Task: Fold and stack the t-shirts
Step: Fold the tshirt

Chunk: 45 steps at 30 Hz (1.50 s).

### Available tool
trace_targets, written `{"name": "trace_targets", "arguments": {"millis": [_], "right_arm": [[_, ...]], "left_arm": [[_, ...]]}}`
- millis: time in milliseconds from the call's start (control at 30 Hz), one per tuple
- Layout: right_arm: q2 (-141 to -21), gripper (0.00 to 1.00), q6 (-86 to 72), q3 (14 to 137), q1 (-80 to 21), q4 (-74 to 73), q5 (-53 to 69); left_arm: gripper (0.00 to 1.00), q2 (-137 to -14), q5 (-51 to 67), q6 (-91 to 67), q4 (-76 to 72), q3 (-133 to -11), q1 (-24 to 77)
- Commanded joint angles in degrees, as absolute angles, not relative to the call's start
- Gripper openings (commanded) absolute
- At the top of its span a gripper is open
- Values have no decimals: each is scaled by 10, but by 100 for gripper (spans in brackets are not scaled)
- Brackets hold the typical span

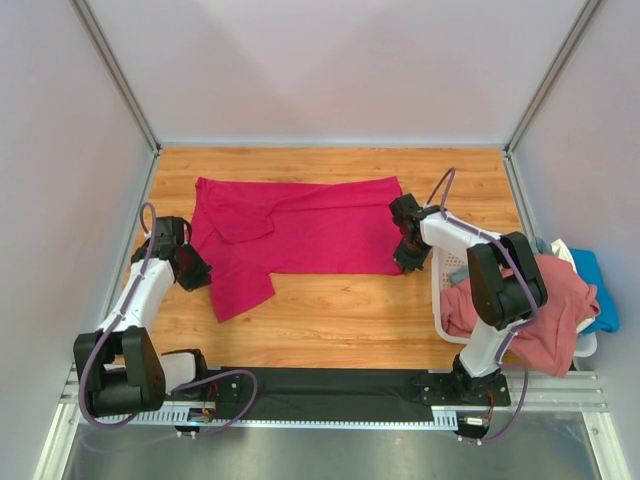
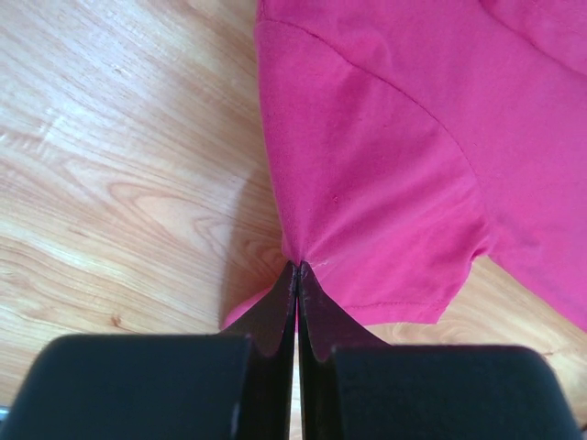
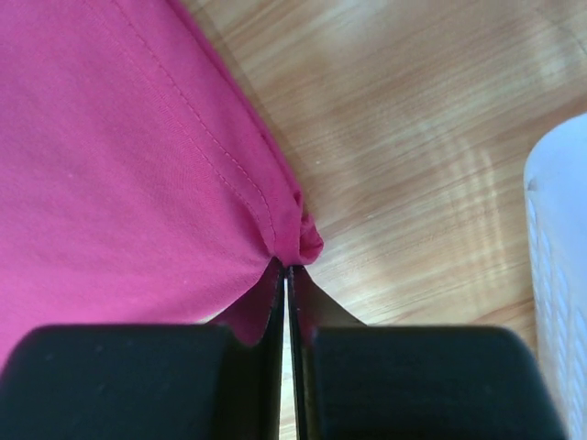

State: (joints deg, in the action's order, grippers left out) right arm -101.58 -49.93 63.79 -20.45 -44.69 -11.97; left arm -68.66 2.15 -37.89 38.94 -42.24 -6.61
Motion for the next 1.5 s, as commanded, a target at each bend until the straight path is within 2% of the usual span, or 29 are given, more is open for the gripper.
{"name": "trace_targets", "arguments": {"millis": [0,267,867,1100,1467], "right_arm": [[-1015,0,-437,651,-202,-451,-104],[-1041,0,-370,772,-198,-497,-99],[-1227,0,-313,1057,-120,-559,-37],[-1288,0,-309,1152,-113,-578,-15],[-1335,0,-314,1212,-92,-581,9]], "left_arm": [[0,-669,30,-359,403,-431,-65],[0,-738,34,-348,400,-545,-59],[0,-988,31,-340,415,-849,-57],[0,-1054,33,-345,424,-914,-57],[0,-1111,37,-344,433,-959,-58]]}}
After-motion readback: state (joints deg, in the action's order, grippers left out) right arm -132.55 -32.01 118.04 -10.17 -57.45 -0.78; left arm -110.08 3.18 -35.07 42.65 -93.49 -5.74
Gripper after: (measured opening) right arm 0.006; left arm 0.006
